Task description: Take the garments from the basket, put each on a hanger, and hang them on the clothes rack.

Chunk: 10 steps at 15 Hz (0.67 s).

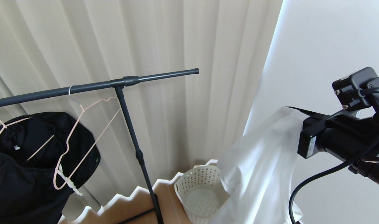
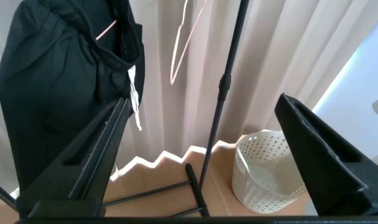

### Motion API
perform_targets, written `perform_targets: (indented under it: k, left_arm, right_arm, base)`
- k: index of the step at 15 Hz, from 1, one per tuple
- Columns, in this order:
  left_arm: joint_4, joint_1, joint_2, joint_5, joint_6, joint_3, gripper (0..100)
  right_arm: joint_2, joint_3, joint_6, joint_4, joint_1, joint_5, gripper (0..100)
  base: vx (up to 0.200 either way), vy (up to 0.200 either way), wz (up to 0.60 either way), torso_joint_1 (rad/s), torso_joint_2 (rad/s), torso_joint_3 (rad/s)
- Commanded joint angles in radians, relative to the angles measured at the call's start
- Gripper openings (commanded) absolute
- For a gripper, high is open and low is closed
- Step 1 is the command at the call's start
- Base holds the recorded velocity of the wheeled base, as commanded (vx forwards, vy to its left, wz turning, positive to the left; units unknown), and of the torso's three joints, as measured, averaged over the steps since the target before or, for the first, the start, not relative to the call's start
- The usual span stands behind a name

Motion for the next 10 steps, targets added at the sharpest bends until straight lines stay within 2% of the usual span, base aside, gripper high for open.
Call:
perform_targets:
  k: [1, 3, 10]
  left_arm:
    - [0.001, 0.001, -0.001, 0.001, -0.001, 0.0, 100]
    - [-0.001, -0.001, -0.001, 0.001, -0.001, 0.0, 100]
    - [0.001, 0.001, -0.001, 0.001, -0.001, 0.0, 100]
  right_arm:
    - [0.001, 0.008, 0.0, -0.001, 0.0, 0.001, 0]
    - [0.001, 0.019, 0.0, 0.001, -0.001, 0.001, 0]
    - [0.002, 0.019, -0.001, 0.001, 0.0, 0.001, 0]
  base:
    - [0.0, 0.0, 0.0, 0.046, -0.09, -0.056]
    - [0.0, 0.0, 0.0, 0.013, -0.03, -0.013]
    - [0.0, 0.0, 0.6, 0.006, 0.0, 0.001]
